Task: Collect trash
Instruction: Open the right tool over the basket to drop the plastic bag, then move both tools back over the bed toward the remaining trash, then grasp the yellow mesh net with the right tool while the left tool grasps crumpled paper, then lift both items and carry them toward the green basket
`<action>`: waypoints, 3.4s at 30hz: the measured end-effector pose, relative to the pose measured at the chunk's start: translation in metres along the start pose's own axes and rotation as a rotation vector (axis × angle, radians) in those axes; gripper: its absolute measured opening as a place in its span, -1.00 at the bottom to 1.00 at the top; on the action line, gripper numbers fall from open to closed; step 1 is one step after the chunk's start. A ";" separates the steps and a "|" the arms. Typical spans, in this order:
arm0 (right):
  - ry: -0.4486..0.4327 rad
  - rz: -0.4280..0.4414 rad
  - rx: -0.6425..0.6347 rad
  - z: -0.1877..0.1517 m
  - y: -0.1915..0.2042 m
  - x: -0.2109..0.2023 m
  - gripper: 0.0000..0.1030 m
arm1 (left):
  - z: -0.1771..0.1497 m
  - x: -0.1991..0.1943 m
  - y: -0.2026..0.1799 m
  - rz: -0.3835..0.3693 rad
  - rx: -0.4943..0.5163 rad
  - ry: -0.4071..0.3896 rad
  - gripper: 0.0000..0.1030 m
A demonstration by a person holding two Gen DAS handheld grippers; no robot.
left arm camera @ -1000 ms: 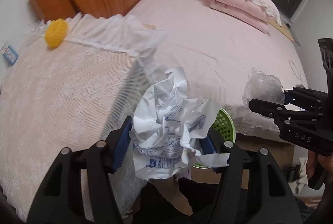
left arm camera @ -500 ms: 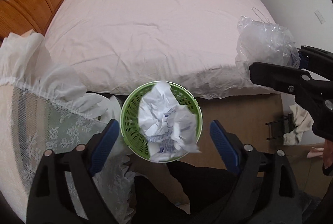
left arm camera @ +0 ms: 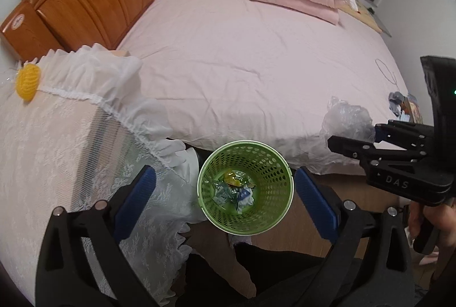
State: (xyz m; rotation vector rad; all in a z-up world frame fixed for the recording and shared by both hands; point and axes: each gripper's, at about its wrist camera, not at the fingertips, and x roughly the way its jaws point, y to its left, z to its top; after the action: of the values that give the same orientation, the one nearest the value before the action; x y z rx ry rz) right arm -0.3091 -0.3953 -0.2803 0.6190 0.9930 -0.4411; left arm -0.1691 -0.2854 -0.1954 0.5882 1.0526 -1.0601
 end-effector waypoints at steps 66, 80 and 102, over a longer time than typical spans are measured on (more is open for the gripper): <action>-0.002 0.154 -0.464 0.263 0.449 0.195 -0.26 | -0.087 -0.102 0.555 0.507 -0.946 -0.198 0.85; 0.007 0.305 -0.563 0.243 0.515 0.168 -0.22 | -0.070 -0.040 0.684 0.682 -1.166 -0.177 0.85; 0.012 0.348 -0.615 0.222 0.558 0.170 -0.22 | -0.071 -0.045 0.686 0.687 -1.178 -0.222 -0.07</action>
State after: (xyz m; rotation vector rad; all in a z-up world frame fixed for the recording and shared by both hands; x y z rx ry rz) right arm 0.2505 -0.1366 -0.1854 0.2249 0.9455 0.1792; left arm 0.4204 0.0720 -0.2405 -0.1535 0.9738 0.1734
